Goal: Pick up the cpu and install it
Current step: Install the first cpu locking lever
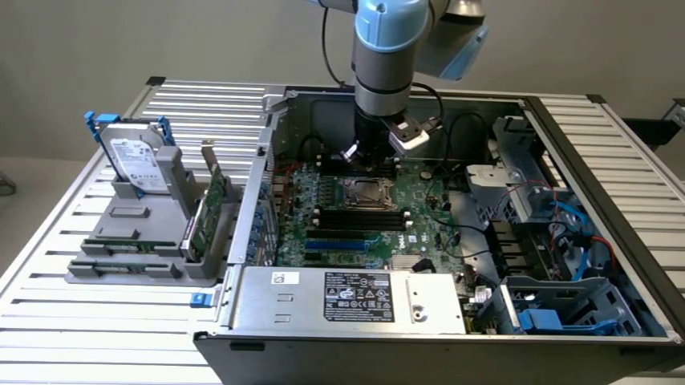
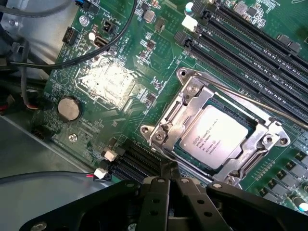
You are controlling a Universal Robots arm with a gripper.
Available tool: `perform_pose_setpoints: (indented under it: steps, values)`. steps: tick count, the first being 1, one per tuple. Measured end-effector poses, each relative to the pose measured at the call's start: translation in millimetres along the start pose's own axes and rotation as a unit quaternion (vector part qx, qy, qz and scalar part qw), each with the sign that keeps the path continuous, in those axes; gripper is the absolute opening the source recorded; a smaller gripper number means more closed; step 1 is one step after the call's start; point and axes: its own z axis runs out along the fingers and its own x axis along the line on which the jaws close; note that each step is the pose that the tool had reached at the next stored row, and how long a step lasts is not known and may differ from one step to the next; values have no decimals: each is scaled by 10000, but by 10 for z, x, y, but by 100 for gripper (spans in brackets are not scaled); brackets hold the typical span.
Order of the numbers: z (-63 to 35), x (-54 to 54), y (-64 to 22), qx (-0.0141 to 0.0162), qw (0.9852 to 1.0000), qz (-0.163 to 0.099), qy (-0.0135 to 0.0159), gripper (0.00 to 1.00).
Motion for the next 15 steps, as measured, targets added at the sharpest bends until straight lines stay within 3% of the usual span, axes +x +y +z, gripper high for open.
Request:
perform_pose_setpoints:
  steps: [15]
  values:
    - [0,16,12,1,10000,-16,-3,11]
